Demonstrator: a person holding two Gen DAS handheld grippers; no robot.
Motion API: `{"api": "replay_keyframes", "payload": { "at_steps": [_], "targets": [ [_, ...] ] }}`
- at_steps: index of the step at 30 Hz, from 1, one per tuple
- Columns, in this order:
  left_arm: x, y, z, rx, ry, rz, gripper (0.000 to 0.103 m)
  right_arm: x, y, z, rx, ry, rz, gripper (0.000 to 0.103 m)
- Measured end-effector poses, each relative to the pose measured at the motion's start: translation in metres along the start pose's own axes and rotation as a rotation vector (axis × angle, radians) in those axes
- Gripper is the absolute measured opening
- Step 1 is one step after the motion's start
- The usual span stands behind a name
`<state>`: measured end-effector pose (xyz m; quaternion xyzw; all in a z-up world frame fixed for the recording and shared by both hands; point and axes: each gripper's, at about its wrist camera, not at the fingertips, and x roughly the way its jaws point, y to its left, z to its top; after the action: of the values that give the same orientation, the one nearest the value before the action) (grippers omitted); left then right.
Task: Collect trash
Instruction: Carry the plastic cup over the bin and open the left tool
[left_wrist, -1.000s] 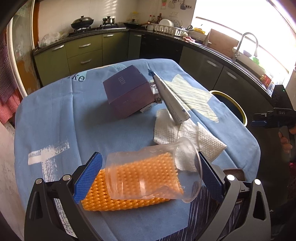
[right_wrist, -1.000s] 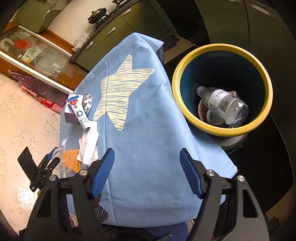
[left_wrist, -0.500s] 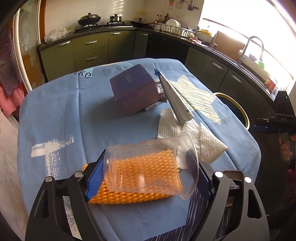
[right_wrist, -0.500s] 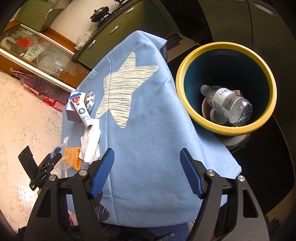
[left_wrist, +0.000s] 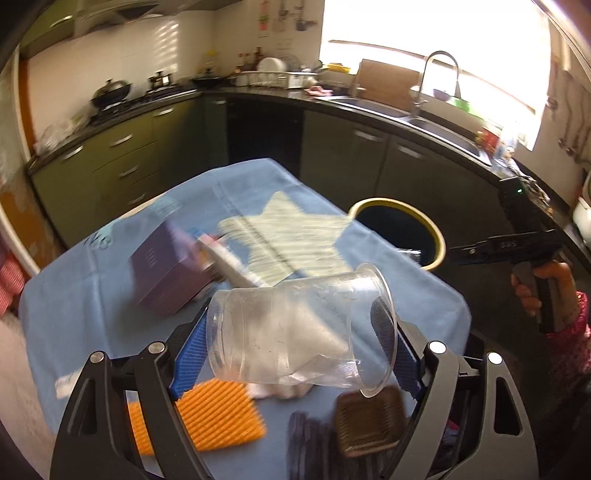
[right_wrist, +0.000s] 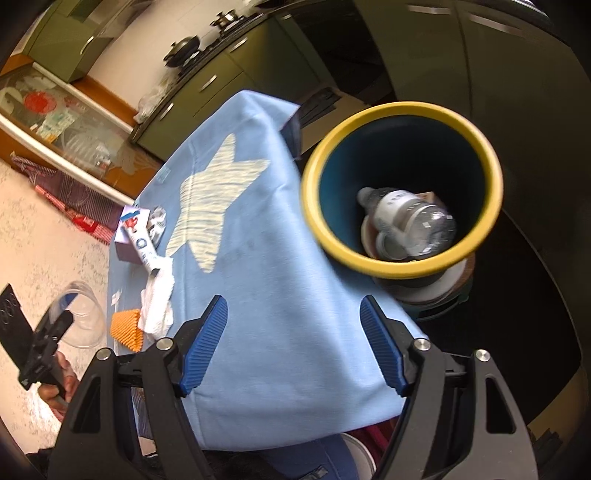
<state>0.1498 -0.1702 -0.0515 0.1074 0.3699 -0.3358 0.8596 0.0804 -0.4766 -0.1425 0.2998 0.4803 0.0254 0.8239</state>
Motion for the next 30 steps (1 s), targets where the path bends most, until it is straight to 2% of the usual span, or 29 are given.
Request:
{"api": "replay_keyframes", "payload": {
  "at_steps": [8, 13, 17, 23, 26, 28, 30],
  "targets": [
    [0.066, -0.079, 0.079, 0.11, 0.05, -0.131, 0.082, -0.018, -0.048, 0.004, 0.055, -0.058, -0.04, 0.072],
    [0.133, -0.13, 0.12, 0.166, 0.146, -0.203, 0.082, -0.026, -0.077, 0.005, 0.096, -0.086, -0.061, 0.073],
    [0.194, -0.169, 0.142, 0.198, 0.229, -0.211, 0.082, -0.033, -0.099, 0.002, 0.135, -0.106, -0.077, 0.073],
    [0.264, -0.201, 0.16, 0.19, 0.292, -0.177, 0.082, -0.042, -0.122, -0.003, 0.182, -0.121, -0.077, 0.073],
    [0.288, -0.209, 0.167, 0.208, 0.299, -0.133, 0.09, -0.043, -0.125, -0.004, 0.186, -0.126, -0.084, 0.073],
    [0.285, -0.208, 0.171, 0.197, 0.285, -0.111, 0.09, -0.043, -0.124, -0.005, 0.18, -0.126, -0.087, 0.074],
    [0.271, -0.201, 0.174, 0.17, 0.264, -0.144, 0.092, -0.042, -0.124, -0.006, 0.174, -0.12, -0.089, 0.074]
  ]
}}
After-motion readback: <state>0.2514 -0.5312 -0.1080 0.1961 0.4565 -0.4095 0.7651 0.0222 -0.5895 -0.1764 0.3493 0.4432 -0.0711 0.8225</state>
